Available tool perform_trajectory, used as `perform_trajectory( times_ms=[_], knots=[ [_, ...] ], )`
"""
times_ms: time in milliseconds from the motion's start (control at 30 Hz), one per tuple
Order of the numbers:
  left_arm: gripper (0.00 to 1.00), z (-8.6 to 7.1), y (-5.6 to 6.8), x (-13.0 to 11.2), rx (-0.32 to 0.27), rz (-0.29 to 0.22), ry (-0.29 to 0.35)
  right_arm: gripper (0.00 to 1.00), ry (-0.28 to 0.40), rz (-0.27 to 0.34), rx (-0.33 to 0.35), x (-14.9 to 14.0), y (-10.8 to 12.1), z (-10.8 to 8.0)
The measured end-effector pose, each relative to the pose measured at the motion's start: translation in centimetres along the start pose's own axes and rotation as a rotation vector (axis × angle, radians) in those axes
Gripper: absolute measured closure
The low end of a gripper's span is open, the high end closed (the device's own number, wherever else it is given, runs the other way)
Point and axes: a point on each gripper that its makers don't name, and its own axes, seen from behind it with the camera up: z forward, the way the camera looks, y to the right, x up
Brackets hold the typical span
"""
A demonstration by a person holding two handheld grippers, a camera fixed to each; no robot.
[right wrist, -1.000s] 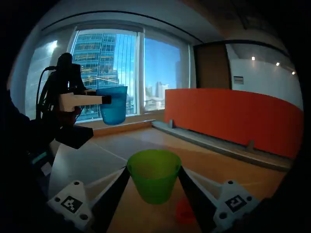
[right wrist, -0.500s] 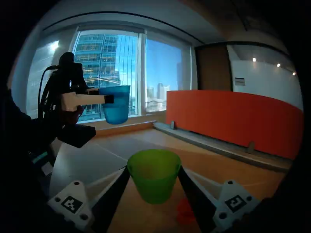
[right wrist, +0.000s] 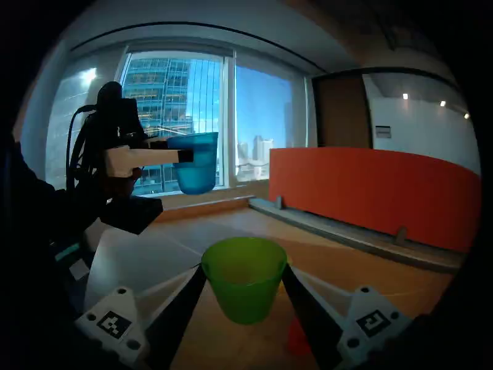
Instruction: Pour water
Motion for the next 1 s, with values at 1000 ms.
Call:
perform_trajectory(
  times_ms=[1000],
  knots=[
    [0.15,0.3,0.5,2.1,0.042,0.240,-0.006,0.09,0.010,-0.013,0.088,0.3,-4.1,0.5]
  ],
)
